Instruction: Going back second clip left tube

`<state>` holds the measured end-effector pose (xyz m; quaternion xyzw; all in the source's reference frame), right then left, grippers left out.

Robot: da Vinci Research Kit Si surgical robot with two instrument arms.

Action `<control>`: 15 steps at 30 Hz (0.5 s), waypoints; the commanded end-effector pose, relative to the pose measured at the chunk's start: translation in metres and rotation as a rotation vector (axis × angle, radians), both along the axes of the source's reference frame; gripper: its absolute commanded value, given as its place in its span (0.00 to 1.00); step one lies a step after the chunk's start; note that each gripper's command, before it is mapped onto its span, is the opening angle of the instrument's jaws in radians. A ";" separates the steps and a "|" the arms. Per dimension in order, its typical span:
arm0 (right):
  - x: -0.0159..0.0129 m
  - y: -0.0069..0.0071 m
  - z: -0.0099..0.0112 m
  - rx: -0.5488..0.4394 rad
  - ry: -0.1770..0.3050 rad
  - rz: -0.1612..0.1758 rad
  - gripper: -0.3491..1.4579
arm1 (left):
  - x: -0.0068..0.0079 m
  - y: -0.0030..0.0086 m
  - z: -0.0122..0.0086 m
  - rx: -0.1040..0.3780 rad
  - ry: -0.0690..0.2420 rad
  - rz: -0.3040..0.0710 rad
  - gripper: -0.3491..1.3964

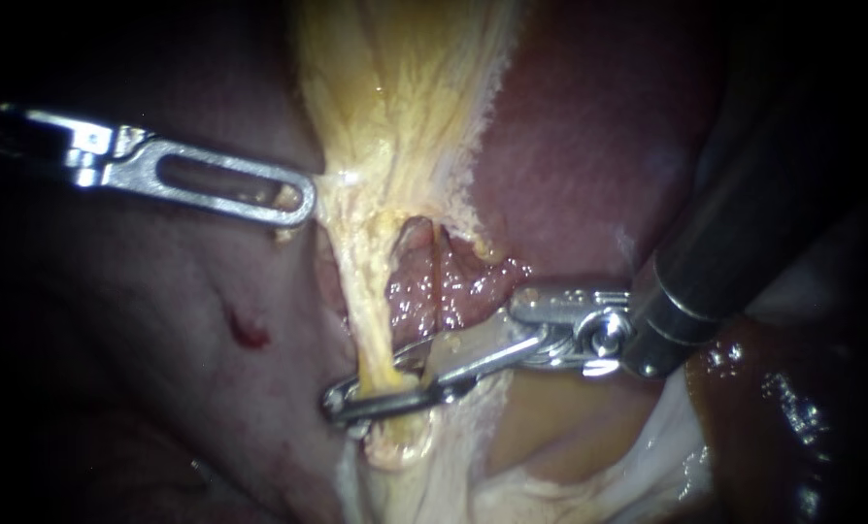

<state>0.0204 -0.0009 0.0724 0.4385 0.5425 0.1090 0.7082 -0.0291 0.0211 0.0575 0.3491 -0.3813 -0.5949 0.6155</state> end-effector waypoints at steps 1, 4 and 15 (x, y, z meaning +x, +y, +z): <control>0.0000 0.0000 0.0000 0.000 0.000 0.000 0.00 | 0.0000 0.0000 0.0000 -0.001 -0.001 0.000 0.00; 0.0000 0.0000 0.0000 0.000 0.000 0.000 0.00 | 0.0001 0.0000 0.0000 -0.001 -0.001 0.001 0.00; 0.0004 -0.0004 -0.0003 0.007 0.038 0.024 0.42 | 0.0002 -0.0002 -0.0001 -0.001 -0.001 0.001 0.00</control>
